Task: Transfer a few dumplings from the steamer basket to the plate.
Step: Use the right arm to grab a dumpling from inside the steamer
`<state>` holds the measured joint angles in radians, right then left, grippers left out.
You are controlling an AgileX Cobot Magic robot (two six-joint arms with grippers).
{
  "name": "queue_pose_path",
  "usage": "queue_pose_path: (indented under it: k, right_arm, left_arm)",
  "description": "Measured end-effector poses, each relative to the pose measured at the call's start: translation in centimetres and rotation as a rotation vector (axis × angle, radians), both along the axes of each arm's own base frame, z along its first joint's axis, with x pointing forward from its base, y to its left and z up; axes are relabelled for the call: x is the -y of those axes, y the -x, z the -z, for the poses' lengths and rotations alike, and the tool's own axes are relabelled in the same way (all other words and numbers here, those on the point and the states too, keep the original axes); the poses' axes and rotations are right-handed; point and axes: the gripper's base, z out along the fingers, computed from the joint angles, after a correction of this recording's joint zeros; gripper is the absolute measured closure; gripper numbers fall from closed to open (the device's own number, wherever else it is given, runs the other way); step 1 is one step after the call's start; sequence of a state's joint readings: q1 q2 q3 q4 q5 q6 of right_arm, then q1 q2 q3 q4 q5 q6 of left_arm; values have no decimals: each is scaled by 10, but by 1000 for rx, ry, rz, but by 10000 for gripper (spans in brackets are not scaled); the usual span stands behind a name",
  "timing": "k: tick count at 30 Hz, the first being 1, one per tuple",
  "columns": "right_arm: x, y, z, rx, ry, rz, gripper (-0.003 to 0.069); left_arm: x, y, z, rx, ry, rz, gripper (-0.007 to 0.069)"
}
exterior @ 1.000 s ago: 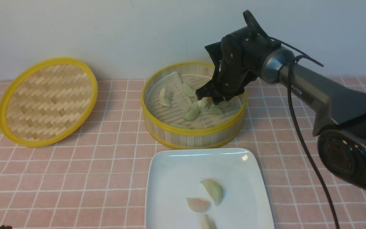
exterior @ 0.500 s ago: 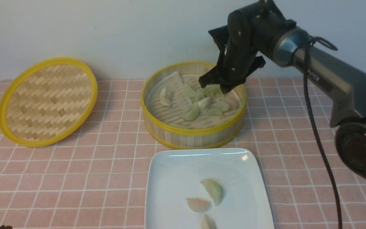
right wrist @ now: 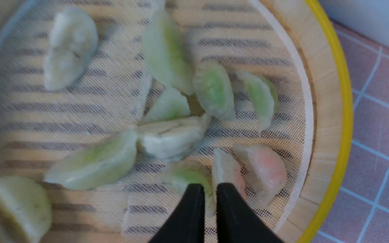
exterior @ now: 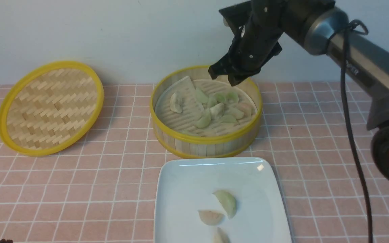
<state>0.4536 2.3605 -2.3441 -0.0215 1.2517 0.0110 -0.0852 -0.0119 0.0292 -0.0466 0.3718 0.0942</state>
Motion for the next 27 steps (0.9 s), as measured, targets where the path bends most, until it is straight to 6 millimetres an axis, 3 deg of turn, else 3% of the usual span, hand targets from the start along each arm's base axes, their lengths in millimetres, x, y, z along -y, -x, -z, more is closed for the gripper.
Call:
queue_pose_path:
  k: [7, 10, 27]
  right_arm:
    - [-3, -14, 61, -67, 77, 13, 344]
    - [-1, -16, 66, -62, 84, 59, 298]
    - [1, -24, 65, -65, -31, 191, 354]
  left_arm:
    - [0, 0, 0, 0, 0, 0, 630]
    - [0, 0, 0, 0, 0, 0, 630]
    - [0, 0, 0, 0, 0, 0, 630]
